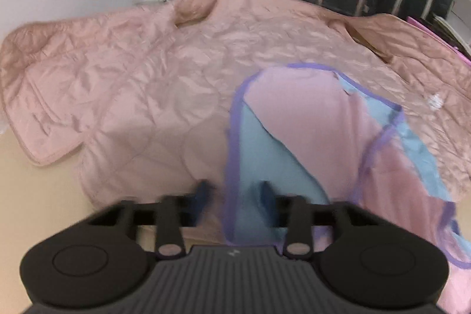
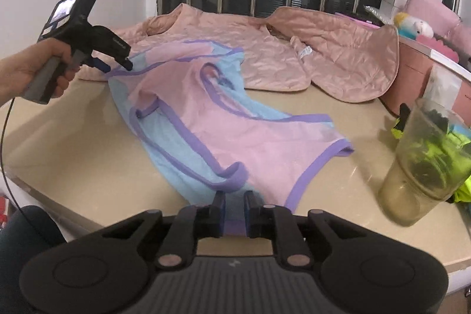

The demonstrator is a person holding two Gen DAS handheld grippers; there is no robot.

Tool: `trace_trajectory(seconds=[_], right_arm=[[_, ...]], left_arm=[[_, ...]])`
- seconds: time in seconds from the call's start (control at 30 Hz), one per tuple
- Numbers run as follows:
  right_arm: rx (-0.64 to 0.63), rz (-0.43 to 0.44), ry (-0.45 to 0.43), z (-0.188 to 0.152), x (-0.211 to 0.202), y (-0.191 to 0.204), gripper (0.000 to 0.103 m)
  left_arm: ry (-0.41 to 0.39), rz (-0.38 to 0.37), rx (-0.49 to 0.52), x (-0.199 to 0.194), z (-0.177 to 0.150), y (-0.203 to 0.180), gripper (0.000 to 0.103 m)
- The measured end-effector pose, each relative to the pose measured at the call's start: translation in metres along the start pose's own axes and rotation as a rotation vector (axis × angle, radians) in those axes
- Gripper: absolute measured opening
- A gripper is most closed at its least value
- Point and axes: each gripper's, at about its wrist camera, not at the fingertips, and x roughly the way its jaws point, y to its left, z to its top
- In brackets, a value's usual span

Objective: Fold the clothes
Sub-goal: 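Grasp the garment's purple-trimmed edge with the left gripper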

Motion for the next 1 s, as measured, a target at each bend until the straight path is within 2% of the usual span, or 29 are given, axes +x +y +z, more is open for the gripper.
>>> trace_trajectory(seconds=[0.07, 0.1, 0.17, 0.23, 0.33, 0.43, 0.53, 0.63, 0.67, 0.7, 0.77, 0.83, 0.87, 0.9, 1.0], right_arm=[[-0.01, -0.027, 0.002, -0.003, 0.005, 0.004, 0.01], [-0.005, -0.03, -0.001, -0.004, 0.006, 0.004, 0.005], [0.001, -0.046, -0.003, -0.004, 0.006, 0.001, 0.003], [-0.006, -0.074, -0.003, -0.004, 0.007, -0.003, 0.003], [-0.016, -0.104, -0.002, -0.004, 0.009, -0.009, 0.003], [-0.021, -0.11, 0.004, -0.001, 0.011, -0.015, 0.002], [-0.038, -0.103, 0.009, 0.003, 0.016, -0.017, 0.002], [-0.043, -0.091, 0.007, 0.008, 0.017, -0.016, 0.007], [-0.036, -0.077, 0.001, 0.01, 0.015, -0.016, 0.009], [-0.016, -0.06, -0.011, 0.012, 0.011, -0.018, 0.014], [0.041, -0.02, -0.04, 0.016, 0.0, -0.023, 0.017], [0.109, 0.025, -0.074, 0.022, -0.009, -0.03, 0.026], [0.137, 0.043, -0.089, 0.026, -0.011, -0.034, 0.028], [0.146, 0.042, -0.099, 0.03, -0.011, -0.035, 0.03], [0.124, -0.036, -0.129, 0.047, 0.0, -0.035, 0.031]], left_arm=[[-0.015, -0.006, -0.027, -0.008, -0.005, 0.008, 0.002], [-0.037, -0.011, -0.044, -0.016, -0.009, 0.011, 0.002], [-0.106, 0.01, -0.052, -0.041, -0.023, 0.02, 0.002], [-0.154, 0.022, -0.102, -0.072, -0.047, 0.037, 0.002], [-0.14, 0.044, -0.219, -0.112, -0.095, 0.064, 0.002], [-0.091, 0.117, -0.266, -0.147, -0.145, 0.081, 0.002], [-0.094, 0.178, -0.328, -0.175, -0.171, 0.099, 0.006], [-0.14, 0.223, -0.294, -0.189, -0.16, 0.11, 0.022], [-0.157, 0.218, -0.279, -0.191, -0.154, 0.113, 0.033], [-0.172, 0.202, -0.261, -0.19, -0.144, 0.115, 0.039], [-0.195, 0.157, -0.227, -0.181, -0.121, 0.118, 0.045], [-0.151, 0.123, -0.181, -0.16, -0.095, 0.113, 0.048], [-0.115, 0.083, -0.162, -0.149, -0.084, 0.107, 0.049], [-0.082, 0.011, -0.154, -0.136, -0.071, 0.101, 0.052], [-0.042, -0.174, -0.15, -0.106, -0.045, 0.078, 0.054]])
